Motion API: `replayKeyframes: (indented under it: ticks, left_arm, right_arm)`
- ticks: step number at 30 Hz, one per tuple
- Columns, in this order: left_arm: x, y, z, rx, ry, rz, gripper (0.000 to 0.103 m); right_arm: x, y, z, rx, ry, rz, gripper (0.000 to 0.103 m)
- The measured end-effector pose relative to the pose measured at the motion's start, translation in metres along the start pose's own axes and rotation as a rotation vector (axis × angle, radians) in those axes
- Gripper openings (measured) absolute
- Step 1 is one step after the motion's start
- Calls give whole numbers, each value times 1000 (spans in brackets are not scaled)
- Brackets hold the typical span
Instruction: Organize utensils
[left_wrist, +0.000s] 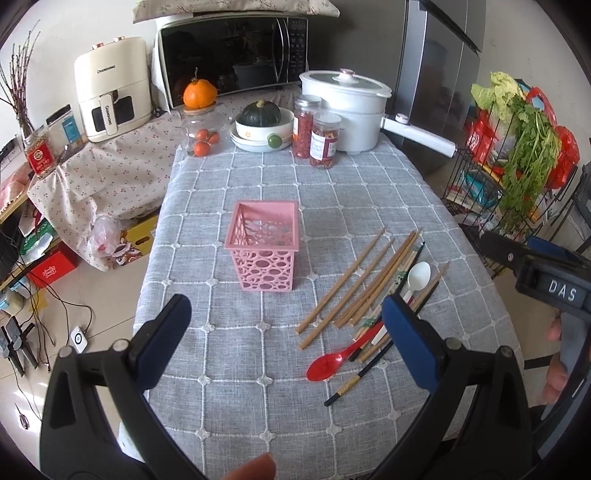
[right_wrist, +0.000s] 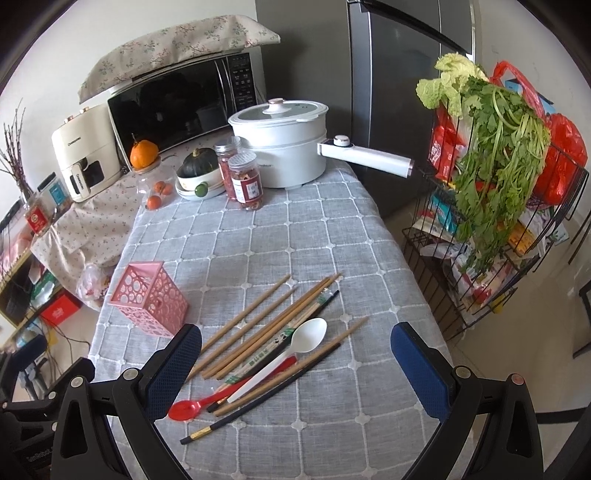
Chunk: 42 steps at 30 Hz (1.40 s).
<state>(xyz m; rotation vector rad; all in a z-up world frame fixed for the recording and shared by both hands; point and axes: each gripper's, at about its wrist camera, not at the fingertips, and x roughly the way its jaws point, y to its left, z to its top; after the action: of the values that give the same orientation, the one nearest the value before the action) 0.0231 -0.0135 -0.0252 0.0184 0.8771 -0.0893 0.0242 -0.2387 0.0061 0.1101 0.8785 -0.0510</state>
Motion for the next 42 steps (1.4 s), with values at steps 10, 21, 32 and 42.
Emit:
replayKeyframes:
  ticks: [10, 21, 32, 42]
  left_arm:
    - [55, -38, 40, 170, 159, -103, 99]
    - [166, -78, 59, 210, 391, -219, 50]
    - [225, -107, 55, 263, 479, -193, 18]
    - [188, -116, 53, 322, 396, -164, 9]
  right_arm:
    - [68, -56, 21, 149, 198, 8, 101]
    - [113, -80, 13, 218, 344, 43, 87]
    - [128, -82, 12, 193, 385, 36, 87]
    - [139, -92, 6, 237, 419, 30, 87]
